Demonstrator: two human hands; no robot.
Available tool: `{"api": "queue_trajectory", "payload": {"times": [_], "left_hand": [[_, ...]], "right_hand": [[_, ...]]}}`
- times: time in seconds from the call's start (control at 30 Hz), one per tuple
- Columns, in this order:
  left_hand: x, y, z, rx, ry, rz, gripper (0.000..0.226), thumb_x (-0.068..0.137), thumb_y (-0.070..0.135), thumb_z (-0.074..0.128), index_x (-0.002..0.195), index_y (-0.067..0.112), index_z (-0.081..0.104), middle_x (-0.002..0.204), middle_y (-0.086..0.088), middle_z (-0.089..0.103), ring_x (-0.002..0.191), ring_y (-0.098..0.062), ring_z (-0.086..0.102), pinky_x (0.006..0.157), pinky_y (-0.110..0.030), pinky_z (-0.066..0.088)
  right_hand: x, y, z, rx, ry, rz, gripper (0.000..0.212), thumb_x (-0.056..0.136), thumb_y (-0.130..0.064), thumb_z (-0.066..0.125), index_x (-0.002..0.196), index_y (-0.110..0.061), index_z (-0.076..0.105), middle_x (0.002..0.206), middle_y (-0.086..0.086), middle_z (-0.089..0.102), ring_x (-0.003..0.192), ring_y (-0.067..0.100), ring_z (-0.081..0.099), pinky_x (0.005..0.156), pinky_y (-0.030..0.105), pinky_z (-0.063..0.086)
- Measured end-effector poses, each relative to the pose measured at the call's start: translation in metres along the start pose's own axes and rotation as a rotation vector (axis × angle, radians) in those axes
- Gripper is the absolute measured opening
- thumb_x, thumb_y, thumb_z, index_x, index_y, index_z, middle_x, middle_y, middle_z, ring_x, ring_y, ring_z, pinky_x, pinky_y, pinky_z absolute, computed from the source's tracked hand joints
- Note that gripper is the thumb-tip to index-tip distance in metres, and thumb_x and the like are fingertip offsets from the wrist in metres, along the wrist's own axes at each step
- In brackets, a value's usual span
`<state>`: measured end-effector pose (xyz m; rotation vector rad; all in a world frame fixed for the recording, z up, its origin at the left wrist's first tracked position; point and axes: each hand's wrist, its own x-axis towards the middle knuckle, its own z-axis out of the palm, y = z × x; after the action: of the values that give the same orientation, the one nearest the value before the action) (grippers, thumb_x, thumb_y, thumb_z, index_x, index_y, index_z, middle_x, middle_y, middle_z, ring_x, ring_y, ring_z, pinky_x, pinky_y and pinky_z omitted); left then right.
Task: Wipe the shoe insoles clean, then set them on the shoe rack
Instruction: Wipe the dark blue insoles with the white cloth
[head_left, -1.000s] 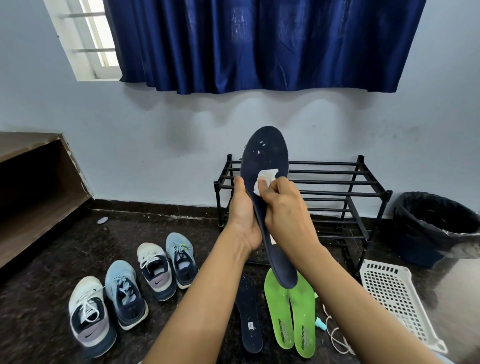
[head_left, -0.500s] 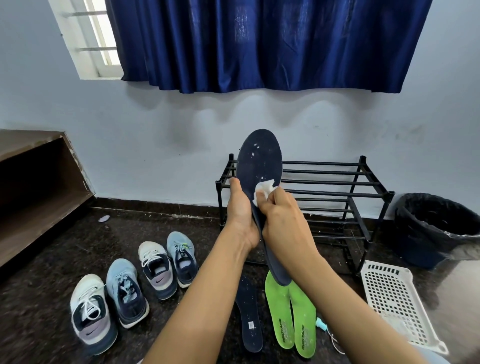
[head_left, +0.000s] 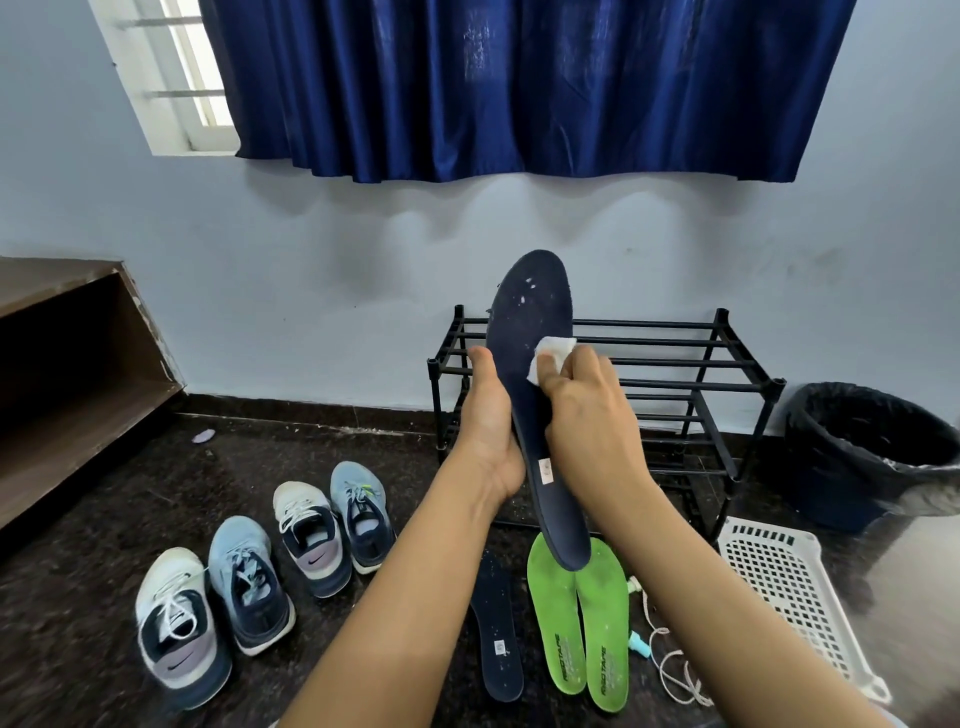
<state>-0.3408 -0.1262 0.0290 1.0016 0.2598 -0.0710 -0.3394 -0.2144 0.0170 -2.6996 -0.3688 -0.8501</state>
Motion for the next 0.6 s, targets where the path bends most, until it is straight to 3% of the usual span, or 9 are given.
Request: {"api": "queue_trajectory", "payload": {"times": [0.07,0.13,0.2,0.27,0.37,0.5,0.6], "left_hand": [[0.001,-0.003,-0.002,0.009,-0.001,-0.001,0.069,0.096,0.069,0.021,0.106,0.018,0.068,0.077,-0.003,0.072,0.064,-0.017,0.07,0.053,-0.022,0.053],[0.003,-0.001,-0.004,0.029,0.008,-0.01,0.071,0.096,0.069,0.021,0.108,0.019,0.069,0.083,-0.004,0.074,0.068,-0.017,0.071,0.055,-0.022,0.053],[0.004,0.001,-0.005,0.028,0.02,-0.021,0.074,0.095,0.07,0.02,0.115,0.018,0.069,0.096,-0.007,0.074,0.078,-0.02,0.071,0.061,-0.025,0.055],[0.0,0.0,-0.003,0.012,0.02,-0.016,0.076,0.094,0.07,0.02,0.122,0.016,0.066,0.105,-0.009,0.072,0.087,-0.023,0.07,0.067,-0.028,0.056],[-0.001,-0.004,0.0,-0.002,0.03,-0.018,0.075,0.094,0.07,0.025,0.122,0.015,0.066,0.098,-0.008,0.072,0.081,-0.023,0.07,0.065,-0.029,0.055],[0.003,0.002,-0.003,-0.01,0.047,-0.005,0.07,0.095,0.07,0.023,0.112,0.019,0.069,0.095,-0.004,0.071,0.073,-0.019,0.068,0.059,-0.025,0.053],[0.0,0.0,0.0,-0.025,0.037,0.005,0.071,0.095,0.07,0.022,0.108,0.018,0.069,0.082,-0.004,0.072,0.067,-0.018,0.069,0.057,-0.025,0.053]], "right_hand": [[-0.009,-0.003,0.0,-0.003,-0.04,0.002,0.045,0.077,0.007,0.054,0.122,0.004,0.054,0.094,0.017,0.052,0.086,0.033,0.05,0.06,0.034,0.035],[-0.02,-0.011,0.001,-0.021,-0.076,-0.022,0.041,0.068,0.005,0.065,0.108,0.004,0.062,0.084,0.014,0.054,0.076,0.029,0.053,0.056,0.03,0.033],[-0.015,-0.01,0.003,-0.036,-0.008,-0.05,0.041,0.055,0.007,0.072,0.096,0.003,0.066,0.076,0.012,0.054,0.066,0.027,0.054,0.05,0.026,0.032],[-0.003,-0.002,0.004,-0.022,0.051,-0.019,0.042,0.059,0.011,0.067,0.101,0.006,0.064,0.079,0.015,0.054,0.069,0.03,0.053,0.05,0.028,0.038],[-0.005,0.0,0.001,0.001,-0.013,0.034,0.043,0.074,0.01,0.055,0.116,0.007,0.057,0.092,0.018,0.052,0.083,0.034,0.05,0.059,0.035,0.041],[-0.021,-0.012,0.003,-0.023,-0.015,-0.03,0.032,0.057,0.007,0.069,0.089,0.003,0.065,0.077,0.012,0.053,0.068,0.027,0.052,0.051,0.027,0.034],[-0.003,-0.001,0.005,0.001,0.05,0.003,0.032,0.067,0.01,0.063,0.099,0.006,0.063,0.082,0.015,0.052,0.073,0.03,0.051,0.054,0.03,0.035]]}}
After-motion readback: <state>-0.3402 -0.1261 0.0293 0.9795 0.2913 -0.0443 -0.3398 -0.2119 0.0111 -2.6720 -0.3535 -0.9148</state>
